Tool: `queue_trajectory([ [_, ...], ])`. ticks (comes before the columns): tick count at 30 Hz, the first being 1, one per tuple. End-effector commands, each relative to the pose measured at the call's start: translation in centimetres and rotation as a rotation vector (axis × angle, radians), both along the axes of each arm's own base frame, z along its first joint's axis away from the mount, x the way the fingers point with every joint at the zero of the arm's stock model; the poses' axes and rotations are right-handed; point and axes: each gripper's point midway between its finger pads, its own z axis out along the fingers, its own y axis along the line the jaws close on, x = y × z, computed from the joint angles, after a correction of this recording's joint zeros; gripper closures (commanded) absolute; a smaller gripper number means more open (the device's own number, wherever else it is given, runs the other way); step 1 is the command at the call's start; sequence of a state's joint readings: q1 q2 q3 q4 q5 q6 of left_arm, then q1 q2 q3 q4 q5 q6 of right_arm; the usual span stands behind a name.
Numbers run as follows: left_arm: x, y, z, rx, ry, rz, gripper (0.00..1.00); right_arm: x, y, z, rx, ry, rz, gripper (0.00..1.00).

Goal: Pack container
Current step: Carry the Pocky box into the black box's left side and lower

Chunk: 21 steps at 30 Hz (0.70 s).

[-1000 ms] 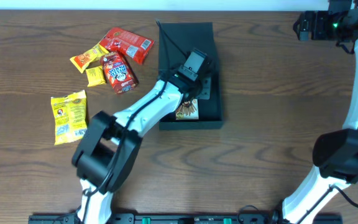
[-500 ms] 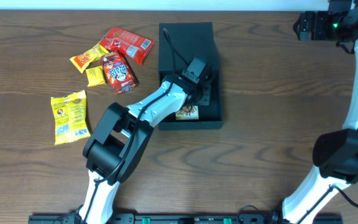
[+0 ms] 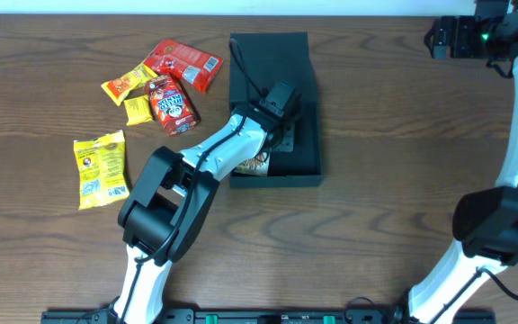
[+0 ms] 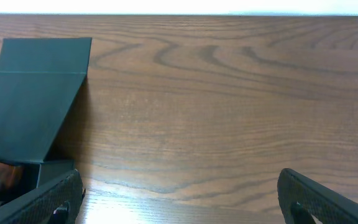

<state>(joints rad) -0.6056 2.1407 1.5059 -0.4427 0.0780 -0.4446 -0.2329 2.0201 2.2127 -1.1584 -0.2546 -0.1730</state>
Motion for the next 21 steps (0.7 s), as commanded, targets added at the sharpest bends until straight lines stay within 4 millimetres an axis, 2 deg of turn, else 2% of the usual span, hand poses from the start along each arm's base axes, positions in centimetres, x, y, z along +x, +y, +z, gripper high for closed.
queue_trajectory([
  [1, 2.2, 0.6, 1.1, 0.033, -0.066, 0.052, 0.94, -0.3, -0.5, 1.4, -0.004, -0.031, -0.01, 0.01],
  [8, 2.2, 1.7, 1.0, 0.045, -0.038, 0.11, 0.94, -0.3, -0.5, 1.4, -0.004, -0.031, -0.01, 0.01],
  [14, 2.3, 1.7, 1.0, 0.043, -0.041, 0.111, 0.94, -0.3, -0.5, 1.4, -0.005, -0.032, -0.01, 0.01],
  [21, 2.3, 2.6, 0.8, 0.087, -0.048, 0.127, 0.94, -0.3, -0.5, 1.4, -0.004, -0.031, -0.01, 0.01],
])
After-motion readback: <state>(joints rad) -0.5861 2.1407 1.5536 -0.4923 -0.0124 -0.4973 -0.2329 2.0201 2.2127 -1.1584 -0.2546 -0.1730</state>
